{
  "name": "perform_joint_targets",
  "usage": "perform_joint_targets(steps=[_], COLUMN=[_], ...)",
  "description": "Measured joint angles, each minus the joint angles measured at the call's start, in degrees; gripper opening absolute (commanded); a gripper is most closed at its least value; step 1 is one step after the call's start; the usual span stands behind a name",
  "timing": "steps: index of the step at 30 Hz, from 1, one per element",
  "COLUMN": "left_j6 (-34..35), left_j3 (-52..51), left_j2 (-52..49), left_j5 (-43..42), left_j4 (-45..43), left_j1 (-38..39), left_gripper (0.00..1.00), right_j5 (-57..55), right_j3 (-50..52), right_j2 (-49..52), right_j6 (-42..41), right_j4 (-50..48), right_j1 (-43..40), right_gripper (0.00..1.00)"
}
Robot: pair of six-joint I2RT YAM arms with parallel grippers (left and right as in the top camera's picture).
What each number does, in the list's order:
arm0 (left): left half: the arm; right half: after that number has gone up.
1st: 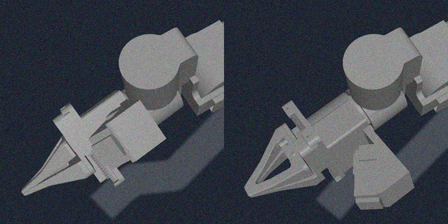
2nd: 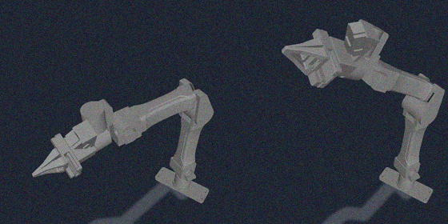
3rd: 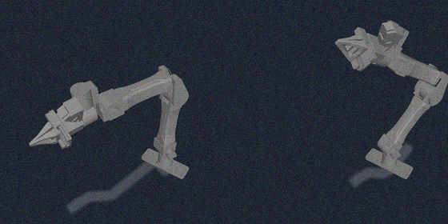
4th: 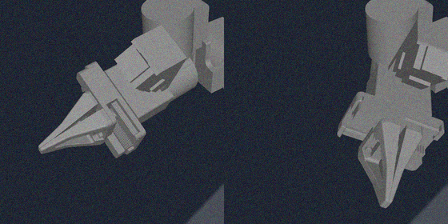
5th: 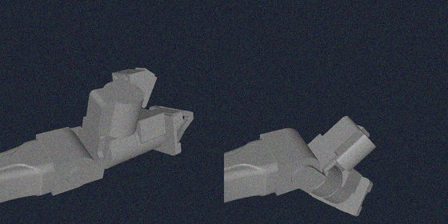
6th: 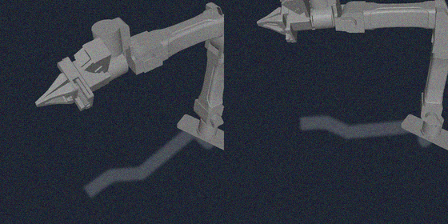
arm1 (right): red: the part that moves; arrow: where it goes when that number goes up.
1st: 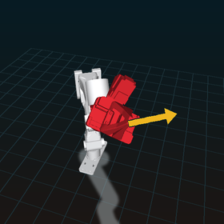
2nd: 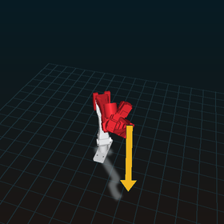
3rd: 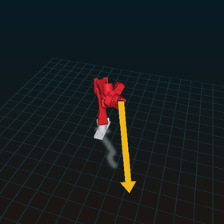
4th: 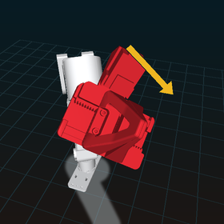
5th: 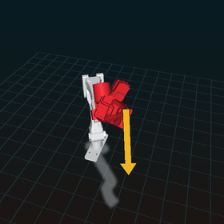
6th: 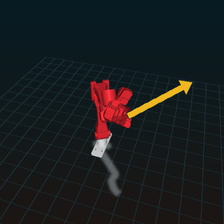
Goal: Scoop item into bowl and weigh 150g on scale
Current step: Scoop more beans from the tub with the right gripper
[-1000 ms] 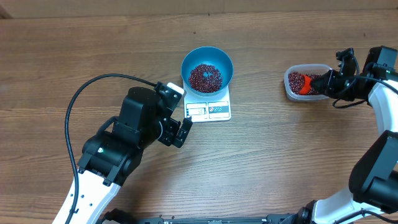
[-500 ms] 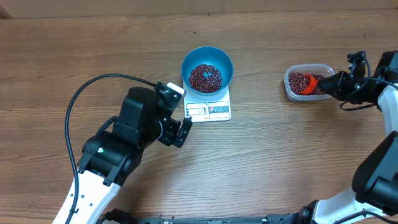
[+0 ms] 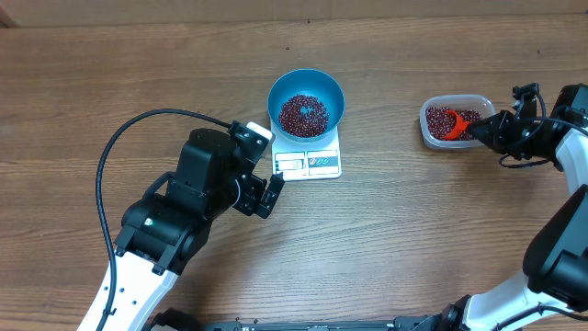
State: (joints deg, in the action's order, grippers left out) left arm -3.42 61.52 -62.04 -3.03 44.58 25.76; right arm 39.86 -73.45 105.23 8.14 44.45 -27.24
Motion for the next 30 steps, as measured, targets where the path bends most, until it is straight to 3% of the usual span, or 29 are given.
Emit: perform_joint_targets(steps=[16,30], left_j6=[0.0,0.0], left_j3=[0.0,0.0], left_j2=[0.0,0.0], left_j5=[0.0,0.0], left_j4=[0.0,0.0], left_j1=[0.0,0.0], left_gripper=[1.00,0.99], right_j5=[4.9,15.8], right_j3=[0.0,0.8], right_j2=[4.4,6.6], right_j6=[-3.5,-3.7], right_j4=[-1.3,1.6], right_j1=[-1.2,-9.1], right_gripper=[0.04,0.04])
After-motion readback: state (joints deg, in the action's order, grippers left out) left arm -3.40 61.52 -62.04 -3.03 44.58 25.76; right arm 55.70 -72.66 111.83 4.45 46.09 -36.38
